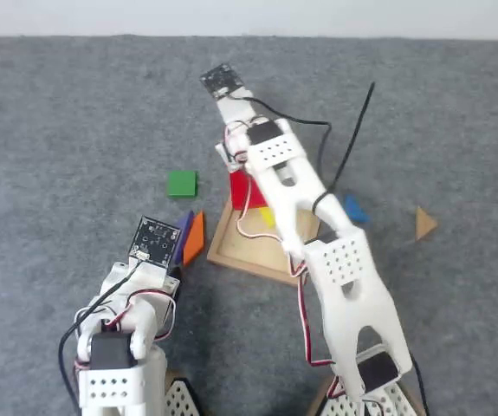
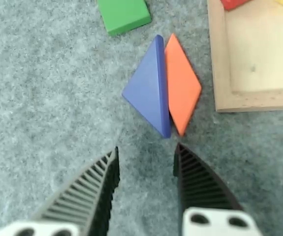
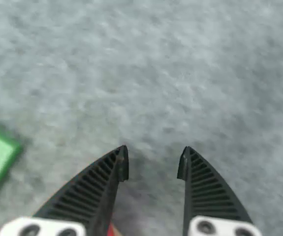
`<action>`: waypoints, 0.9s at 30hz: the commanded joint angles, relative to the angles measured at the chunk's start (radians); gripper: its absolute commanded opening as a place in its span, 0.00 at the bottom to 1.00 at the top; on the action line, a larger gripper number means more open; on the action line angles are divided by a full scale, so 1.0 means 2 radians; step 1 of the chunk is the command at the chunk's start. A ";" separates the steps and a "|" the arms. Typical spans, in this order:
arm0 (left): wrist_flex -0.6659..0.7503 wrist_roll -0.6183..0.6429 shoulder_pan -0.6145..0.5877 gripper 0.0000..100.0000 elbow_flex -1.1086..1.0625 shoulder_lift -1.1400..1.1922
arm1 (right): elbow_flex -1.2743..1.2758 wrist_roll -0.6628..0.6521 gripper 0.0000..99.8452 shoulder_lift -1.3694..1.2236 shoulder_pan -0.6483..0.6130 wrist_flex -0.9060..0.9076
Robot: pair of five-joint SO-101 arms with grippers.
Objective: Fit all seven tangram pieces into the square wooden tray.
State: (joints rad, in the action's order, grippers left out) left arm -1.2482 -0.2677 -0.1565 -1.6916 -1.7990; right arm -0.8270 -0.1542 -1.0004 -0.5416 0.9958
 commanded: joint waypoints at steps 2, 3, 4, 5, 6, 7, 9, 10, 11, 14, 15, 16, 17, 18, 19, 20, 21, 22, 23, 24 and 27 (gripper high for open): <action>-0.004 -0.004 -0.003 0.17 0.004 -0.006 | -0.051 0.003 0.18 0.008 -0.023 0.053; -0.004 -0.004 -0.003 0.17 0.004 -0.006 | -0.051 0.003 0.18 0.008 -0.023 0.064; -0.004 -0.004 -0.003 0.17 0.004 -0.006 | -0.051 0.003 0.18 0.008 -0.022 0.072; -0.004 -0.004 -0.003 0.17 0.004 -0.006 | -0.051 0.003 0.18 0.008 -0.020 0.081; -0.004 -0.004 -0.003 0.17 0.004 -0.006 | -0.052 0.003 0.18 0.009 -0.019 0.089; -0.004 -0.004 -0.003 0.17 0.004 -0.006 | -0.052 0.003 0.18 0.009 -0.019 0.096; -0.004 -0.004 -0.003 0.17 0.004 -0.006 | -0.052 0.003 0.18 0.009 -0.022 0.107; -0.004 -0.004 -0.003 0.17 0.004 -0.006 | -0.052 0.003 0.18 0.009 -0.023 0.112; -0.004 -0.004 -0.003 0.17 0.004 -0.006 | -0.052 -0.001 0.18 0.009 -0.026 0.115; -0.004 -0.004 -0.003 0.17 0.004 -0.006 | -0.052 -0.009 0.18 0.010 -0.039 0.125; -0.004 -0.004 -0.003 0.17 0.004 -0.006 | -0.052 -0.010 0.18 0.014 -0.044 0.129; -0.004 -0.004 -0.003 0.17 0.004 -0.006 | -0.051 -0.010 0.18 0.018 -0.049 0.132; -0.004 -0.004 -0.003 0.17 0.004 -0.006 | -0.050 -0.010 0.18 0.023 -0.053 0.135; -0.004 -0.004 -0.003 0.17 0.004 -0.006 | -0.050 -0.010 0.18 0.026 -0.056 0.138; -0.004 -0.004 -0.003 0.17 0.004 -0.006 | -0.050 -0.009 0.18 0.031 -0.056 0.142; -0.004 -0.004 -0.003 0.17 0.004 -0.006 | -0.050 -0.009 0.18 0.036 -0.056 0.143; -0.004 -0.004 -0.003 0.17 0.004 -0.006 | -0.050 -0.008 0.18 0.040 -0.056 0.145; -0.004 -0.004 -0.003 0.17 0.004 -0.006 | -0.050 -0.007 0.18 0.043 -0.055 0.147; -0.004 -0.004 -0.003 0.17 0.004 -0.006 | -0.050 -0.006 0.18 0.047 -0.054 0.147; -0.004 -0.004 -0.003 0.17 0.004 -0.006 | -0.050 -0.005 0.17 0.050 -0.054 0.148; -0.004 -0.004 -0.003 0.17 0.004 -0.006 | -0.050 0.007 0.13 0.061 -0.056 0.161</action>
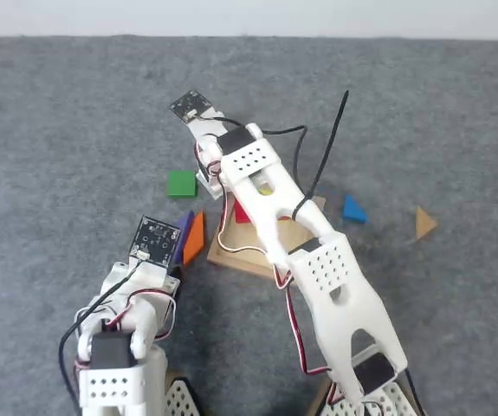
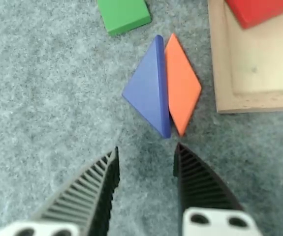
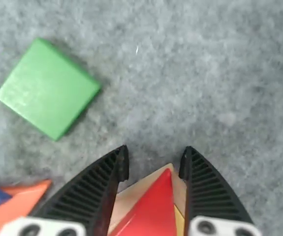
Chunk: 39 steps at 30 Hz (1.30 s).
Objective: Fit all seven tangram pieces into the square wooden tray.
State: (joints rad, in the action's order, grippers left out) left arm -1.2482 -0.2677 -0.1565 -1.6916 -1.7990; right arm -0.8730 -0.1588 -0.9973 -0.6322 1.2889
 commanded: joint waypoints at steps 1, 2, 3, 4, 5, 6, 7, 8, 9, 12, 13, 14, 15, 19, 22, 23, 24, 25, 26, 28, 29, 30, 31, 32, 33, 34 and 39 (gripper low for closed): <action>-0.004 -0.004 -0.003 0.17 0.004 -0.006 | -0.027 0.010 0.13 0.066 -0.012 0.020; -0.004 -0.004 -0.003 0.17 0.004 -0.006 | -0.027 0.010 0.13 0.074 -0.012 0.029; -0.004 -0.004 -0.003 0.17 0.004 -0.006 | -0.027 0.008 0.14 0.082 -0.012 0.041; -0.004 -0.004 -0.003 0.17 0.004 -0.006 | -0.027 0.009 0.16 0.090 -0.013 0.056; -0.004 -0.004 -0.003 0.17 0.004 -0.006 | -0.027 0.010 0.16 0.098 -0.013 0.071; -0.004 -0.004 -0.003 0.17 0.004 -0.006 | -0.027 0.010 0.17 0.105 -0.017 0.086; -0.004 -0.004 -0.003 0.17 0.004 -0.006 | -0.027 0.008 0.17 0.111 -0.020 0.096; -0.004 -0.004 -0.003 0.17 0.004 -0.006 | -0.027 0.007 0.17 0.113 -0.021 0.102; -0.004 -0.004 -0.003 0.17 0.004 -0.006 | -0.027 0.007 0.17 0.115 -0.023 0.105; -0.004 -0.004 -0.003 0.17 0.004 -0.006 | -0.006 0.006 0.17 0.115 -0.026 0.108; -0.004 -0.004 -0.003 0.17 0.004 -0.006 | 0.006 0.005 0.17 0.115 -0.029 0.107; -0.004 -0.004 -0.003 0.17 0.004 -0.006 | 0.018 0.001 0.17 0.115 -0.037 0.105; -0.004 -0.004 -0.003 0.17 0.004 -0.006 | 0.027 0.002 0.16 0.115 -0.046 0.105; -0.004 -0.004 -0.003 0.17 0.004 -0.006 | 0.038 0.012 0.14 0.123 -0.072 0.102; -0.004 -0.004 -0.003 0.17 0.004 -0.006 | 0.047 0.011 0.13 0.140 -0.072 0.099; -0.004 -0.004 -0.003 0.17 0.004 -0.006 | 0.057 0.011 0.13 0.145 -0.072 0.100; -0.004 -0.004 -0.003 0.17 0.004 -0.006 | 0.073 0.010 0.14 0.151 -0.074 0.097; -0.004 -0.004 -0.003 0.17 0.004 -0.006 | 0.091 0.010 0.14 0.158 -0.076 0.095; -0.004 -0.004 -0.003 0.17 0.004 -0.006 | 0.113 0.006 0.14 0.168 -0.079 0.091; -0.004 -0.004 -0.003 0.17 0.004 -0.006 | 0.170 0.002 0.14 0.195 -0.082 0.072; -0.004 -0.004 -0.003 0.17 0.004 -0.006 | 0.208 0.003 0.14 0.214 -0.085 0.055; -0.004 -0.004 -0.003 0.17 0.004 -0.006 | 0.252 0.003 0.14 0.238 -0.086 0.031; -0.004 -0.004 -0.003 0.17 0.004 -0.006 | 0.300 0.002 0.14 0.264 -0.086 0.003; -0.004 -0.004 -0.003 0.17 0.004 -0.006 | 0.350 0.001 0.14 0.294 -0.086 -0.026; -0.004 -0.004 -0.003 0.17 0.004 -0.006 | 0.404 0.000 0.14 0.327 -0.085 -0.058; -0.004 -0.004 -0.003 0.17 0.004 -0.006 | 0.456 -0.001 0.14 0.361 -0.083 -0.089; -0.004 -0.004 -0.003 0.17 0.004 -0.006 | 0.651 -0.002 0.14 0.520 -0.082 -0.158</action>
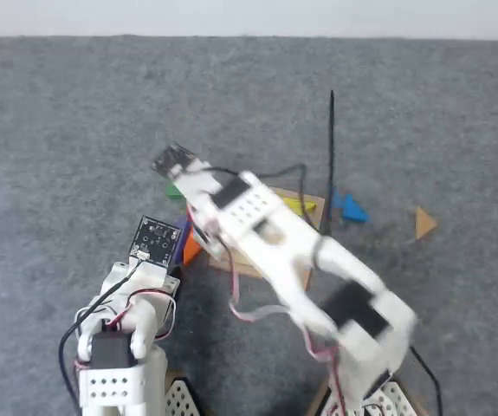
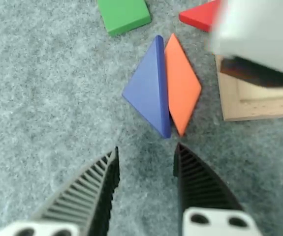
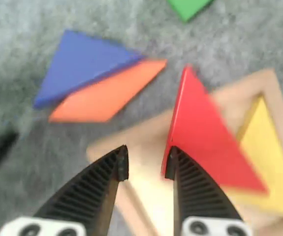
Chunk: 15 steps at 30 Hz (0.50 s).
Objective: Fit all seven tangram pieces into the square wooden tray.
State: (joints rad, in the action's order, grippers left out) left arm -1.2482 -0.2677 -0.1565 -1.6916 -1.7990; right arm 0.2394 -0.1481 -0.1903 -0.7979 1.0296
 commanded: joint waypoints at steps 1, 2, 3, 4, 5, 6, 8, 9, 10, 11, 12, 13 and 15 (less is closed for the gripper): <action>-0.004 -0.004 -0.003 0.17 0.004 -0.006 | 0.121 -0.008 0.14 0.143 0.002 -0.030; -0.004 -0.004 -0.003 0.17 0.004 -0.006 | 0.145 -0.008 0.14 0.170 0.006 -0.032; -0.004 -0.004 -0.003 0.17 0.004 -0.006 | 0.166 -0.012 0.14 0.193 0.012 -0.032; -0.004 -0.004 -0.003 0.17 0.004 -0.006 | 0.181 -0.021 0.14 0.217 0.020 -0.032; -0.004 -0.004 -0.003 0.17 0.004 -0.006 | 0.193 -0.026 0.14 0.237 0.030 -0.029; -0.004 -0.004 -0.003 0.17 0.004 -0.006 | 0.200 -0.029 0.14 0.256 0.040 -0.028; -0.004 -0.004 -0.003 0.17 0.004 -0.006 | 0.206 -0.028 0.14 0.287 0.057 -0.031; -0.004 -0.004 -0.003 0.17 0.004 -0.006 | 0.203 -0.028 0.14 0.298 0.060 -0.033; -0.004 -0.004 -0.003 0.17 0.004 -0.006 | 0.196 -0.026 0.14 0.305 0.059 -0.036; -0.004 -0.004 -0.003 0.17 0.004 -0.006 | 0.188 -0.016 0.14 0.306 0.056 -0.041; -0.004 -0.004 -0.003 0.17 0.004 -0.006 | 0.178 -0.003 0.14 0.303 0.054 -0.048; -0.004 -0.004 -0.003 0.17 0.004 -0.006 | 0.169 0.011 0.14 0.297 0.053 -0.059; -0.004 -0.004 -0.003 0.17 0.004 -0.006 | 0.150 0.044 0.14 0.272 0.053 -0.091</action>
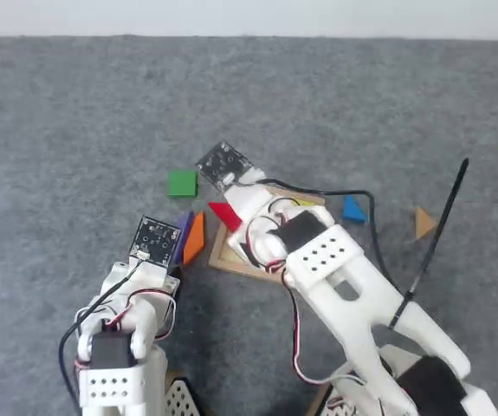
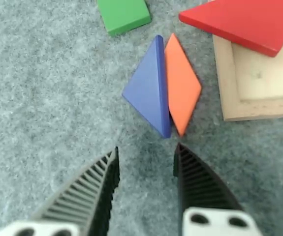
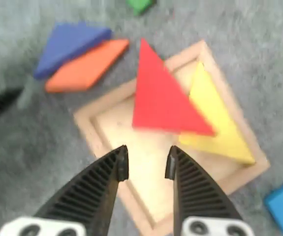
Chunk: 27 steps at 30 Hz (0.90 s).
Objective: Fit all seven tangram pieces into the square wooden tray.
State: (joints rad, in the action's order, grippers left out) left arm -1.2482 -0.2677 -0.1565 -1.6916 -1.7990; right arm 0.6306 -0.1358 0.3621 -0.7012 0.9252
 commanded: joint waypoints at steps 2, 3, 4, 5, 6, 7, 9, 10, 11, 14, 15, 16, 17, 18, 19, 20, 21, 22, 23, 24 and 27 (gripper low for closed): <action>-0.004 -0.004 -0.003 0.17 0.004 -0.006 | -0.068 0.070 0.14 -0.043 0.006 -0.074; -0.004 -0.004 -0.003 0.17 0.004 -0.006 | -0.083 0.082 0.14 -0.066 0.005 -0.091; -0.004 -0.004 -0.003 0.17 0.004 -0.006 | -0.099 0.092 0.14 -0.093 0.005 -0.104; -0.004 -0.004 -0.003 0.17 0.004 -0.006 | -0.118 0.100 0.14 -0.122 0.004 -0.113; -0.004 -0.004 -0.003 0.17 0.004 -0.006 | -0.140 0.104 0.14 -0.151 0.004 -0.116; -0.004 -0.004 -0.003 0.17 0.004 -0.006 | -0.163 0.107 0.14 -0.180 0.004 -0.116; -0.004 -0.004 -0.003 0.17 0.004 -0.006 | -0.201 0.108 0.14 -0.233 0.004 -0.115; -0.004 -0.004 -0.003 0.17 0.004 -0.006 | -0.216 0.108 0.14 -0.254 0.003 -0.115; -0.004 -0.004 -0.003 0.17 0.004 -0.006 | -0.229 0.108 0.14 -0.275 0.003 -0.116; -0.004 -0.004 -0.003 0.17 0.004 -0.006 | -0.264 0.108 0.14 -0.323 0.003 -0.118; -0.004 -0.004 -0.003 0.17 0.004 -0.006 | -0.271 0.108 0.14 -0.336 0.003 -0.119; -0.004 -0.004 -0.003 0.17 0.004 -0.006 | -0.276 0.108 0.14 -0.347 0.004 -0.119; -0.004 -0.004 -0.003 0.17 0.004 -0.006 | -0.281 0.107 0.14 -0.356 0.004 -0.119; -0.004 -0.004 -0.003 0.17 0.004 -0.006 | -0.282 0.107 0.14 -0.362 0.003 -0.116; -0.004 -0.004 -0.003 0.17 0.004 -0.006 | -0.282 0.106 0.14 -0.366 0.003 -0.117; -0.004 -0.004 -0.003 0.17 0.004 -0.006 | -0.280 0.105 0.14 -0.366 0.002 -0.117; -0.004 -0.004 -0.003 0.17 0.004 -0.006 | -0.279 0.105 0.14 -0.366 0.002 -0.115; -0.004 -0.004 -0.003 0.17 0.004 -0.006 | -0.278 0.105 0.14 -0.365 0.003 -0.115; -0.004 -0.004 -0.003 0.17 0.004 -0.006 | -0.277 0.105 0.14 -0.365 0.003 -0.109; -0.004 -0.004 -0.003 0.17 0.004 -0.006 | -0.276 0.106 0.14 -0.365 0.003 -0.105; -0.004 -0.004 -0.003 0.17 0.004 -0.006 | -0.265 0.105 0.14 -0.365 -0.003 -0.088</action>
State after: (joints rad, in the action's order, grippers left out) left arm -1.2482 -0.2677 -0.1565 -1.6916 -1.7990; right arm 0.1258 0.0683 -0.3805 -0.7012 0.7181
